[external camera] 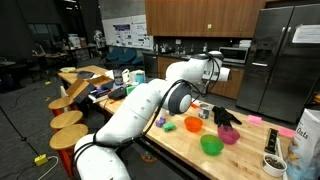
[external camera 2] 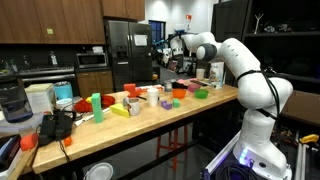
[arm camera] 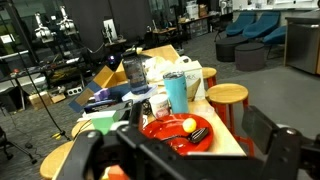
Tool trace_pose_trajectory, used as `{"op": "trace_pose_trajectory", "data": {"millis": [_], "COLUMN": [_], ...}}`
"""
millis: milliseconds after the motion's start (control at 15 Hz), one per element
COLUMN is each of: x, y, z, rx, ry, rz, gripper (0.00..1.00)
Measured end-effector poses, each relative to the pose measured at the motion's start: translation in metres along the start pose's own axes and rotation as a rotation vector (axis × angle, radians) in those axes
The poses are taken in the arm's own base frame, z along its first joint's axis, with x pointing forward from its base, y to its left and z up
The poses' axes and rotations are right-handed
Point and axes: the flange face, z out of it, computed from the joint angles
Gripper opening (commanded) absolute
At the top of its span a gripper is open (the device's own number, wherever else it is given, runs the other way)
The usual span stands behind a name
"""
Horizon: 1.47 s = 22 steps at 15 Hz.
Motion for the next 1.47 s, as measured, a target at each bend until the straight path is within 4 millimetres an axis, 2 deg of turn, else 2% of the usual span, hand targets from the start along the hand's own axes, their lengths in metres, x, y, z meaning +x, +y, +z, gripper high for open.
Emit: {"op": "trace_pose_trajectory", "data": {"millis": [333,667,1000,1467], "x": [-0.008,-0.033,-0.083,-0.175], "y": [0.001,0.007,0.03,0.099], "z": [-0.009,-0.025,-0.046,-0.062], "rx": [0.012,0.053,0.104,0.13], "ry": [-0.006,-0.001,0.048,0.254], "rz": [-0.067,-0.171,-0.341,-0.609], "gripper": [1.0,1.0,1.0,1.0]}}
